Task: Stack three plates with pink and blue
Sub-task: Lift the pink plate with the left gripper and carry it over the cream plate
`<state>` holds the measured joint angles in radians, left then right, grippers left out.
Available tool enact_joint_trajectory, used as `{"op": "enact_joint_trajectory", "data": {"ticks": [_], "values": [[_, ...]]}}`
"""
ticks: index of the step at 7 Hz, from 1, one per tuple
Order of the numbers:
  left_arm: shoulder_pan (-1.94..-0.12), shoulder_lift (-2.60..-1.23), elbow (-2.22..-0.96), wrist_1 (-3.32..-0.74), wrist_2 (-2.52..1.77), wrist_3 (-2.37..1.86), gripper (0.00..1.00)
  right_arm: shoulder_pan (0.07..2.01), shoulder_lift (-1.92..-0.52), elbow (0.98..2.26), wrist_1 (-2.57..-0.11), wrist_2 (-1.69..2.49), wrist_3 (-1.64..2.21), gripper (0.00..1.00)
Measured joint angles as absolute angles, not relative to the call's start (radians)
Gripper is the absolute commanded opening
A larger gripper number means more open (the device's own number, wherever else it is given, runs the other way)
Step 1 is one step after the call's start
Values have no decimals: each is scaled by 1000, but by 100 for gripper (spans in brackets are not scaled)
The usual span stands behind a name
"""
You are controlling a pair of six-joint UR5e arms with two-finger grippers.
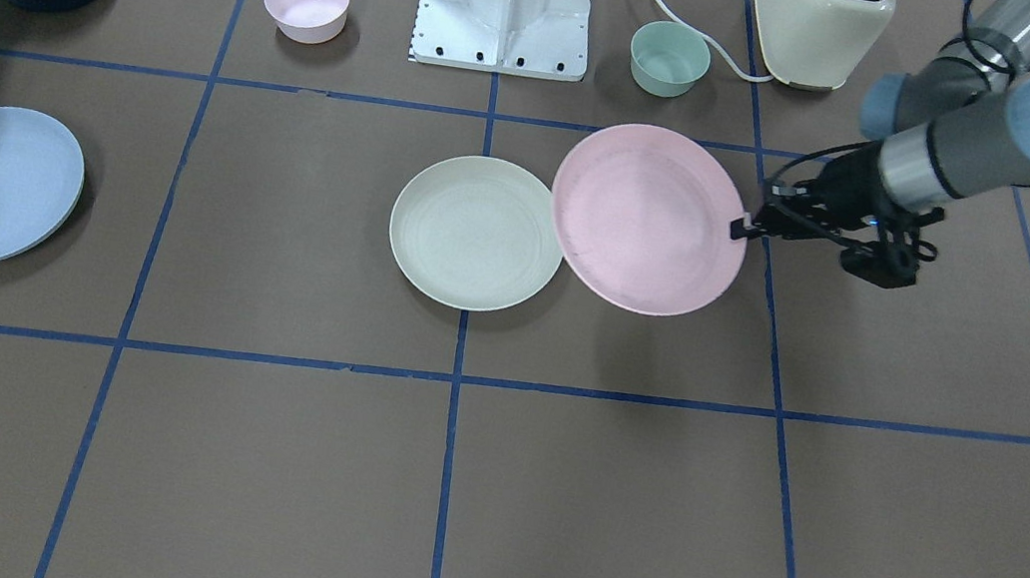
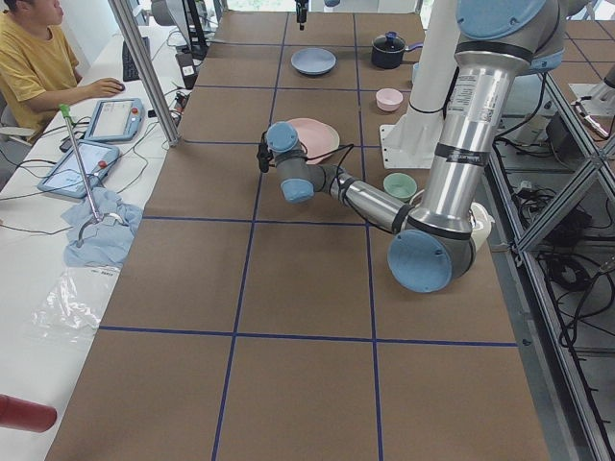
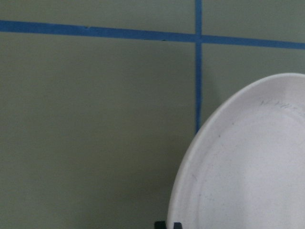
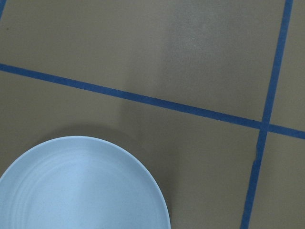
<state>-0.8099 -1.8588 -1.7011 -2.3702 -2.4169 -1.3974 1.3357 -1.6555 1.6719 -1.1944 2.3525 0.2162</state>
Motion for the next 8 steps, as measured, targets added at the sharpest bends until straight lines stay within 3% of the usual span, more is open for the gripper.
{"op": "enact_joint_trajectory", "data": {"ticks": [3, 6, 7, 8], "values": [[-639, -1978, -1648, -2369, -2203, -1486, 0, 1332, -1662, 1672, -1180, 2356, 222, 100], [-603, -2012, -1611, -2368, -2158, -1491, 0, 1332, -1664, 1673, -1180, 2364, 222, 100], [-597, -2023, -1601, -2368, -2156, -1491, 7, 1331, -1664, 1672, -1180, 2367, 222, 100], [-594, -2030, -1590, -2368, -2156, -1491, 54, 1332, -1664, 1672, -1180, 2368, 222, 100]]}}
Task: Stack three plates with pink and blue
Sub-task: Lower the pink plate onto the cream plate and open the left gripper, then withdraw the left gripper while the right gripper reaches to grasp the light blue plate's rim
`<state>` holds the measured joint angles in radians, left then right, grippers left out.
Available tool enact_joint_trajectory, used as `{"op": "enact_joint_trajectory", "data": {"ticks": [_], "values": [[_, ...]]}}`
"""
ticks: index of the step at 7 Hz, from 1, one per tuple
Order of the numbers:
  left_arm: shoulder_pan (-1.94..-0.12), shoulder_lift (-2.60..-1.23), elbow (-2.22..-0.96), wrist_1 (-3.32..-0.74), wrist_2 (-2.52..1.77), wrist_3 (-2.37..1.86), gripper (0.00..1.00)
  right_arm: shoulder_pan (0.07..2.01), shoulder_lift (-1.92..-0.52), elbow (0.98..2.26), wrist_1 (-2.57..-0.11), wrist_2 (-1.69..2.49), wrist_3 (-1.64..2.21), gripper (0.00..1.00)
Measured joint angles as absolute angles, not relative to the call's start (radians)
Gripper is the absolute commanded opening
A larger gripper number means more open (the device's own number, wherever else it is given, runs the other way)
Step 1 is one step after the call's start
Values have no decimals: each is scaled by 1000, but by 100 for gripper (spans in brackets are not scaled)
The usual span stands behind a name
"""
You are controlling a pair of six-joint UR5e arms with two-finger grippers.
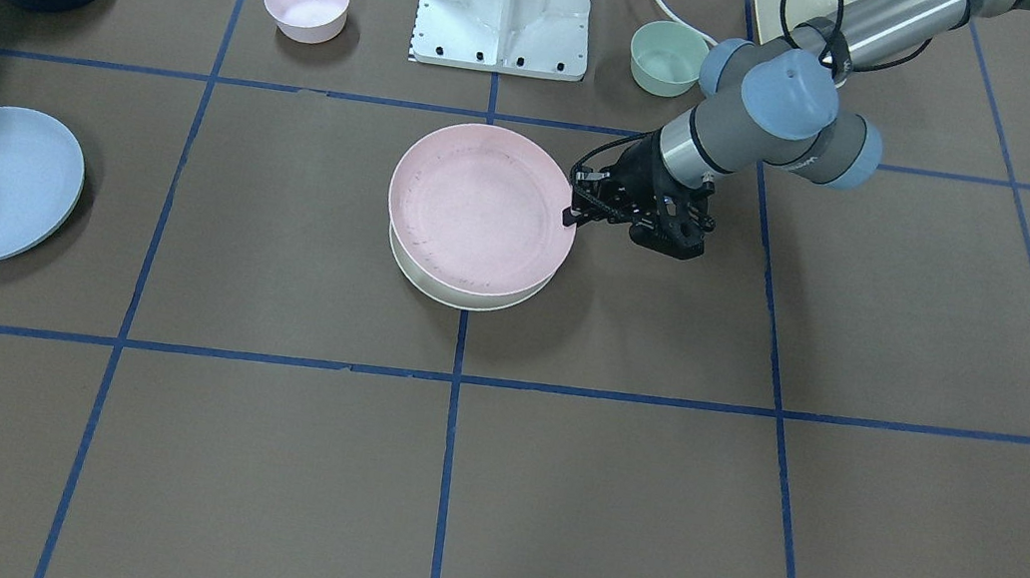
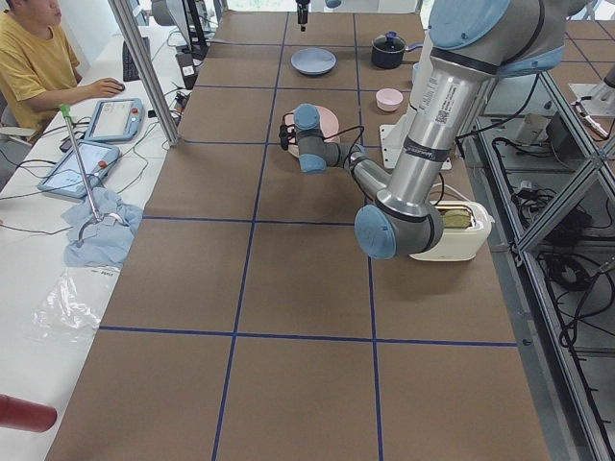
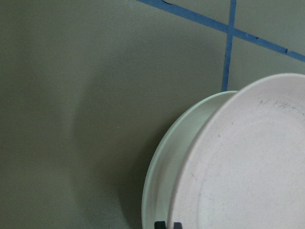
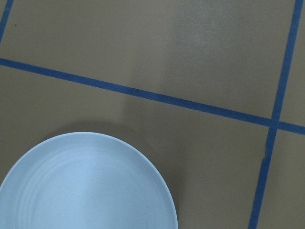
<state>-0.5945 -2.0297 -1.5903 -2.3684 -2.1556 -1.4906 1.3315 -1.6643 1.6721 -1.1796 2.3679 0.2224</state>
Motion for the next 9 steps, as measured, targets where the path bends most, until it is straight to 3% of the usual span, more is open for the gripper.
{"op": "enact_joint_trajectory", "data": {"ticks": [2, 6, 9], "values": [[-590, -2033, -1576, -2370, -2155, -1489, 84, 1331, -1664, 1672, -1180, 2369, 222, 100], [-632, -1994, -1674, -2373, -2155, -1491, 84, 1320, -1664, 1646, -1178, 2369, 222, 100], [-704, -1915, -1788, -2370, -2150, -1502, 84, 1252, -1658, 1508, -995, 2364, 344, 100]]}}
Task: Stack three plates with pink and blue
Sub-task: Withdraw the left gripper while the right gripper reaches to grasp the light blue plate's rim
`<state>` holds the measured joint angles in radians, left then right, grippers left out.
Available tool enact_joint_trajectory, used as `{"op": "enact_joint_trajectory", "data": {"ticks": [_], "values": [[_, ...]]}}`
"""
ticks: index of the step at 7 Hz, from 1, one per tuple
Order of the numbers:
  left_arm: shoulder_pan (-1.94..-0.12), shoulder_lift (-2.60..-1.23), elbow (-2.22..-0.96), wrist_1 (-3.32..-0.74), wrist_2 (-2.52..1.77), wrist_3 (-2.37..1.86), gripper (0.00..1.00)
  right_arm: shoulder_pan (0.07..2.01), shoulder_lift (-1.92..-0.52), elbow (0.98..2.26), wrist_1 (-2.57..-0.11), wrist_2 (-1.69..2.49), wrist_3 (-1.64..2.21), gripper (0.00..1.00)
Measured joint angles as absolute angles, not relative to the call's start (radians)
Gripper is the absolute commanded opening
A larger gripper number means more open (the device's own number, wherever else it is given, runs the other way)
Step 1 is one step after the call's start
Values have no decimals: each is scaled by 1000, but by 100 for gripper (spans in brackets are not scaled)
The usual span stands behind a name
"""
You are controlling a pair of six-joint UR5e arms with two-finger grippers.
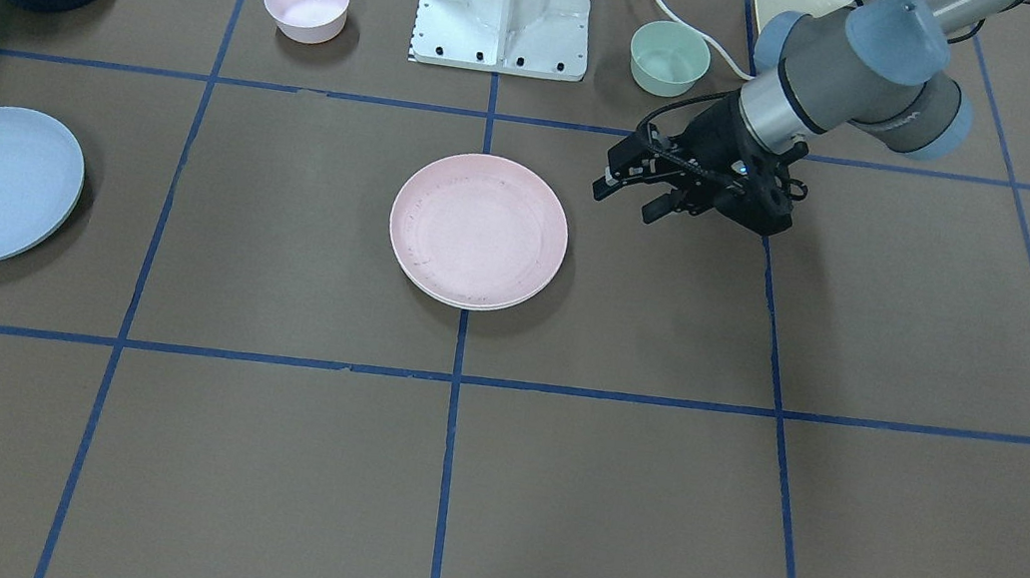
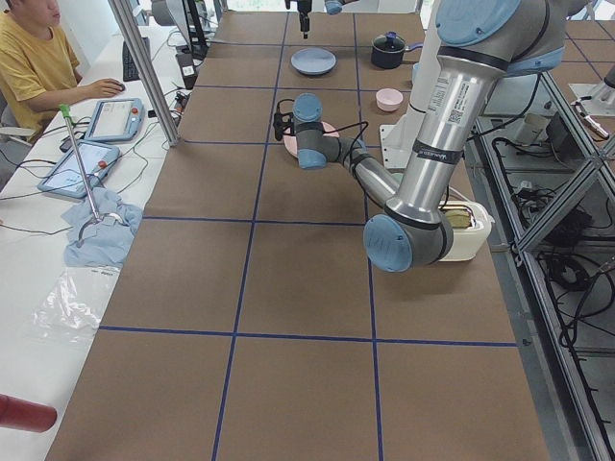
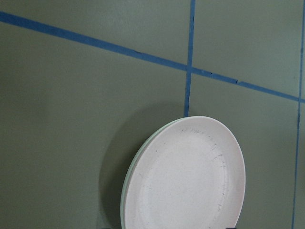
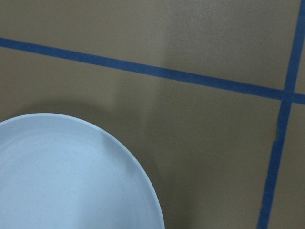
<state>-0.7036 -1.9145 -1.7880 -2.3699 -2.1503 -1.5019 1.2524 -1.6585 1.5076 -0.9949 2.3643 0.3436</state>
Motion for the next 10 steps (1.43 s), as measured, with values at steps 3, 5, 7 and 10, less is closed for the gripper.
{"op": "enact_joint_trajectory", "data": {"ticks": [3, 5, 7, 10], "values": [[-712, -1909, -1788, -2369, -2148, -1503, 84, 1171, -1659, 1399, -772, 2347, 511, 1], [-713, -1909, -1787, -2370, -2148, -1502, 84, 1163, -1658, 1369, -718, 2350, 527, 0], [-714, -1911, -1790, -2369, -2148, -1503, 84, 1163, -1657, 1366, -718, 2357, 529, 0], [-714, -1911, -1791, -2370, -2148, -1503, 84, 1164, -1657, 1389, -721, 2383, 531, 0]]}}
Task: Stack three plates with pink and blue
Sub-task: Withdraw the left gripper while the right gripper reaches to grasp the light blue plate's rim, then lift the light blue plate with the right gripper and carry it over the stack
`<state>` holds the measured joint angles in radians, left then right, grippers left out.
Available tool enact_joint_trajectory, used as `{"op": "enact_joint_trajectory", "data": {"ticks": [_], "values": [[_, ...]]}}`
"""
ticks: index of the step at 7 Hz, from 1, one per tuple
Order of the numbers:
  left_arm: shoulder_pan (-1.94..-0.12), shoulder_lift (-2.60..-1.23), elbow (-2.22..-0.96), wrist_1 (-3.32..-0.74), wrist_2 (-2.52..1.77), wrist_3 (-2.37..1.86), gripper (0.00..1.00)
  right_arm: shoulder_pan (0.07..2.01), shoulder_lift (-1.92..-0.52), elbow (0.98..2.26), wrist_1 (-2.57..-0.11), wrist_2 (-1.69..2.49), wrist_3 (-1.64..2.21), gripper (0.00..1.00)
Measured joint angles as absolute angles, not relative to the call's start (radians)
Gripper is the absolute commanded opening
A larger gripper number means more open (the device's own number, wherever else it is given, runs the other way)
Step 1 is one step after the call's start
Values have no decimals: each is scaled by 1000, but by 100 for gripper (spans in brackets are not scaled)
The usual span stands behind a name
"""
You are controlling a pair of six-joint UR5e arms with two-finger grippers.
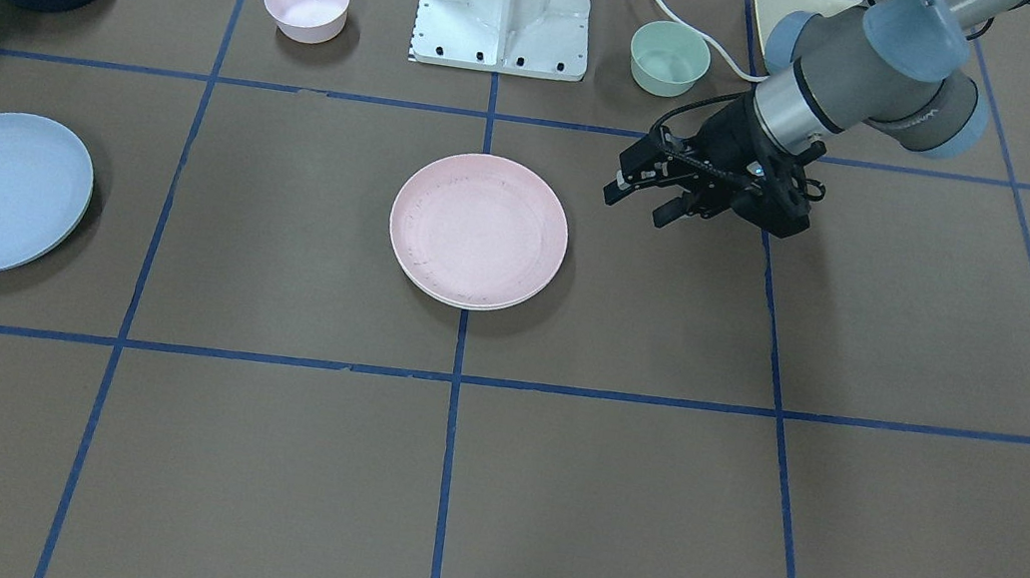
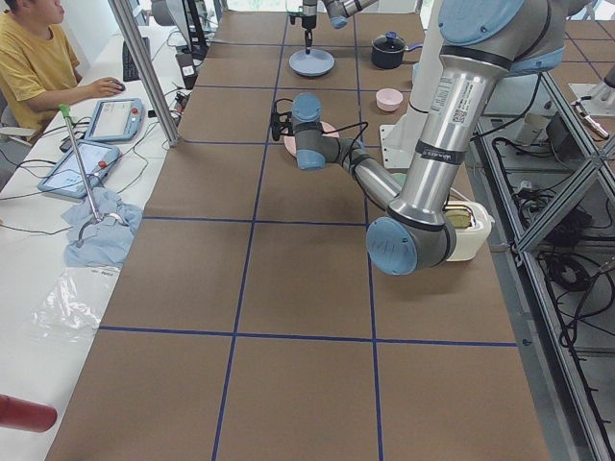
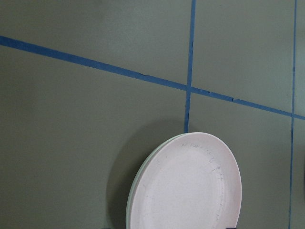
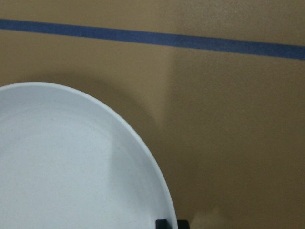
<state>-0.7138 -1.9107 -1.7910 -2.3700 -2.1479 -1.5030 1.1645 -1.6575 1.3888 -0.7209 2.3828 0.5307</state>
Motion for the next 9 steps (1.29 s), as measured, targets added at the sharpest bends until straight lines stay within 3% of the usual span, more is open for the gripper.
{"op": "enact_joint_trajectory", "data": {"ticks": [3, 5, 9], "values": [[-746, -1883, -1800, -2370, -2160, -1384, 84, 1164, -1639, 1488, -720, 2418, 691, 0], [-808, -1785, -1824, -2371, -2188, -1189, 85, 1144, -1612, 1579, -716, 2418, 913, 0], [-894, -1621, -1888, -2377, -2250, -1012, 91, 856, -1422, 1749, -725, 2252, 1509, 0]]}}
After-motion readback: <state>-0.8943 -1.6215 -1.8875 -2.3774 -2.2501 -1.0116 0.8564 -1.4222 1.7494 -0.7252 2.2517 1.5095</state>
